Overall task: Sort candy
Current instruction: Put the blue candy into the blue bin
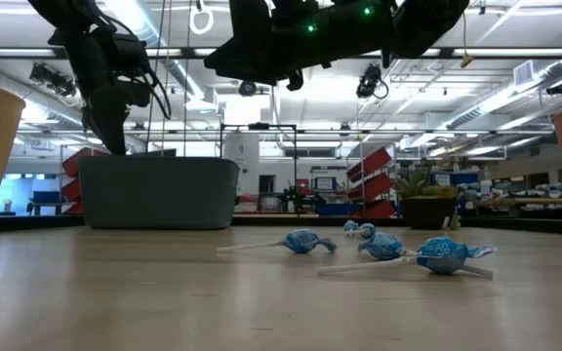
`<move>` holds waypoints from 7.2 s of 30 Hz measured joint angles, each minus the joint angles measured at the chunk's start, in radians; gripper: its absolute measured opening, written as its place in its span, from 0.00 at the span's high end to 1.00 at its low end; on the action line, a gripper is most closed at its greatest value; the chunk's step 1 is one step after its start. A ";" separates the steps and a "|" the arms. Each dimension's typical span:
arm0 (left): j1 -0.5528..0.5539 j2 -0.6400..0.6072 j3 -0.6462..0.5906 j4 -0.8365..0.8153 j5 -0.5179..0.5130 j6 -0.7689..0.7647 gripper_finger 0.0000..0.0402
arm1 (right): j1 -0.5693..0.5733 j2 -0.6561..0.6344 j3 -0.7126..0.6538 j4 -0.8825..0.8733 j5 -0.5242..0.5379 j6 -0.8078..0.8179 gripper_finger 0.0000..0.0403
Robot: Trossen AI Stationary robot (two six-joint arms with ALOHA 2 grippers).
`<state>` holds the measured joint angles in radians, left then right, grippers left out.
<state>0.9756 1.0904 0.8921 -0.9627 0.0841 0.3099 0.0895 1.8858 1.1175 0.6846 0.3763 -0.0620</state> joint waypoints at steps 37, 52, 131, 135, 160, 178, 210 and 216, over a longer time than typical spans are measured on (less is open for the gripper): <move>0.000 0.000 0.000 0.006 0.000 -0.011 0.75 | 0.000 0.000 0.000 0.000 -0.003 0.000 0.66; 0.000 0.000 0.000 0.016 -0.001 -0.010 0.67 | 0.000 0.000 0.000 0.000 -0.003 0.000 0.65; -1.069 -0.012 0.144 0.481 -0.024 -0.228 0.66 | 0.296 -0.269 -0.001 -0.909 -0.108 0.336 0.63; -1.112 -0.012 0.107 0.531 -0.053 -0.269 0.66 | 0.307 -0.269 -0.001 -0.908 -0.105 0.335 0.63; -1.368 -0.010 0.051 0.659 -0.369 -0.349 0.66 | 0.302 0.003 -0.002 -0.735 -0.064 0.378 0.64; -1.454 0.006 0.051 0.645 -0.487 -0.377 0.66 | 0.262 0.061 -0.001 -0.693 -0.064 0.368 0.64; -1.475 0.055 0.052 0.656 -0.492 -0.396 0.66 | 0.240 0.158 -0.001 -0.588 -0.071 0.331 0.64; -1.475 0.055 0.052 0.654 -0.492 -0.395 0.66 | 0.225 0.158 0.000 -0.618 -0.107 0.340 0.67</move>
<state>-0.4995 1.1454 0.9440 -0.3088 -0.4076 -0.0850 0.3141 2.0441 1.1179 0.0661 0.2696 0.2775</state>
